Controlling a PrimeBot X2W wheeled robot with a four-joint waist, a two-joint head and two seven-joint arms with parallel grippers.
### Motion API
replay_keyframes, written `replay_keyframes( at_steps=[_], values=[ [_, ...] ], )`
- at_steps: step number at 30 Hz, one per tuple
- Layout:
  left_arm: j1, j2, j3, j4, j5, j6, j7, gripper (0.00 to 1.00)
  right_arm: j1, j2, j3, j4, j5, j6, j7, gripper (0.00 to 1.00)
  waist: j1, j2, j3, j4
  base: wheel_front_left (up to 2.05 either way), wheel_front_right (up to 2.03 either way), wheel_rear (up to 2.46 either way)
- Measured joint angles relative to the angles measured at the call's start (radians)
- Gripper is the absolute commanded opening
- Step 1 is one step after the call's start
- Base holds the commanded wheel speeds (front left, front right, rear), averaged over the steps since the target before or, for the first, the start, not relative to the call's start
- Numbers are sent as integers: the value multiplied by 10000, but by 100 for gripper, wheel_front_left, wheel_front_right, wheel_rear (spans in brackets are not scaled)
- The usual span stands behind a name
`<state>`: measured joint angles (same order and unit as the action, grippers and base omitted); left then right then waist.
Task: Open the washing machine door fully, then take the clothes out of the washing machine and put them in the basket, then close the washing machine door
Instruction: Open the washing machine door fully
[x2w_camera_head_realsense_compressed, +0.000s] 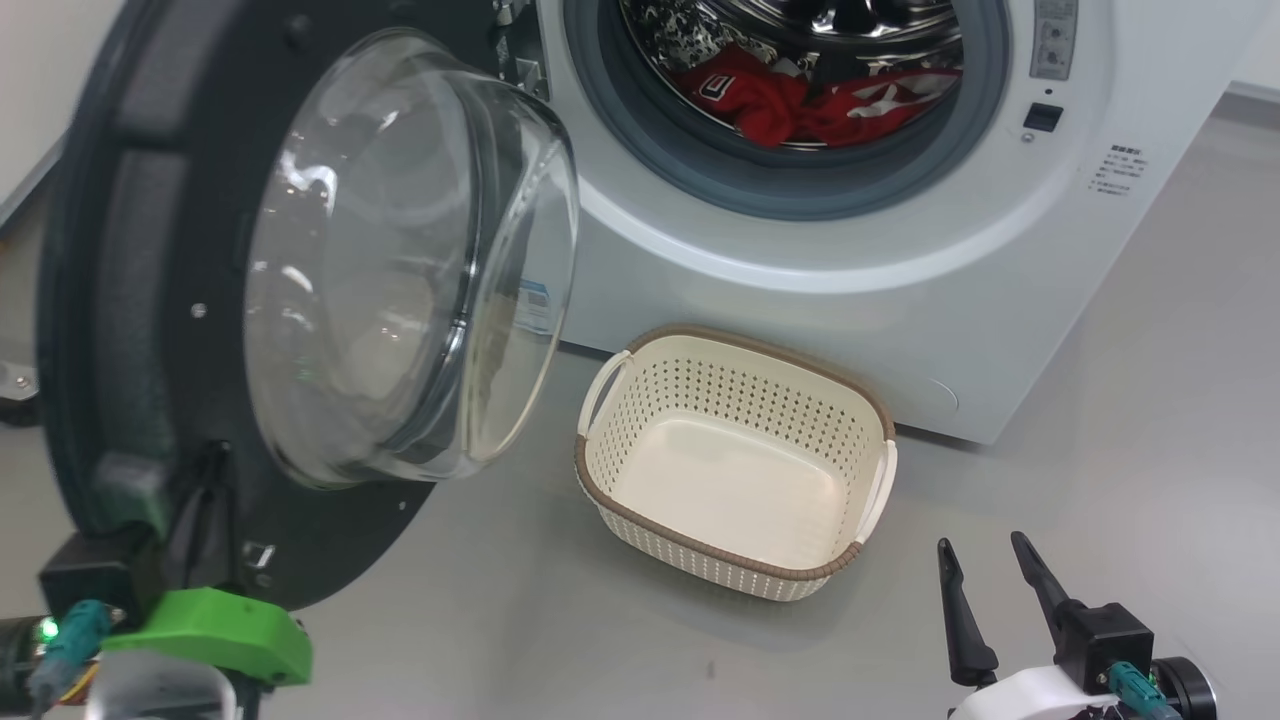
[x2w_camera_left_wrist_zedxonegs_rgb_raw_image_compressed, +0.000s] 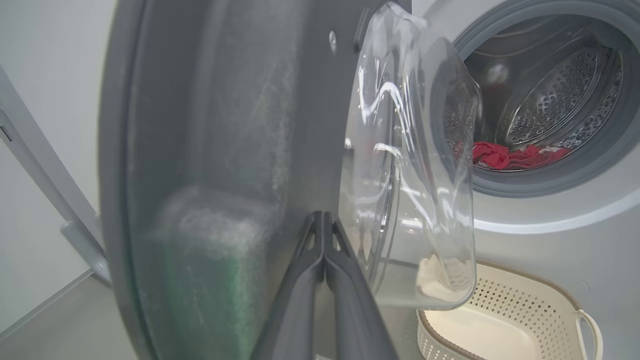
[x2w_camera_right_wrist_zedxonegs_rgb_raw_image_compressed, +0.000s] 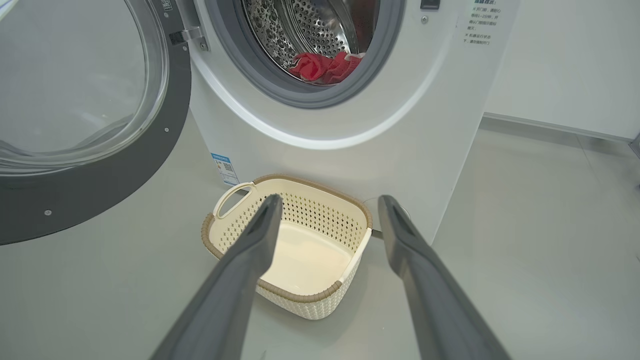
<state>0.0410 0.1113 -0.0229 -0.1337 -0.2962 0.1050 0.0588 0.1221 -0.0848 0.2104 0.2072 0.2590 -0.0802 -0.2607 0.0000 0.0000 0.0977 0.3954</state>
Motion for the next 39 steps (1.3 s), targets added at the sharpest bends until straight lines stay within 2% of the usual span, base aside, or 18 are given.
replay_keyframes(
  at_steps=[10,21,30,39],
  values=[
    [-713,121,1227,562,-284,42,-391,0,-160,-136,-111,-61,-59,0,0,100,0,0,415,-379,0,0,0],
    [-1613,314,2171,1676,-408,56,-742,0,-361,-236,-205,-96,-63,-2,0,100,0,0,776,-452,0,0,0],
    [-2071,489,2654,2454,-476,59,-978,0,-428,-244,-192,-92,-77,-2,0,100,0,0,859,-478,0,0,0],
    [-2170,424,2702,2922,-506,88,-1423,0,-576,-244,-194,-90,-77,0,0,100,0,0,908,-542,0,0,0]
  ],
)
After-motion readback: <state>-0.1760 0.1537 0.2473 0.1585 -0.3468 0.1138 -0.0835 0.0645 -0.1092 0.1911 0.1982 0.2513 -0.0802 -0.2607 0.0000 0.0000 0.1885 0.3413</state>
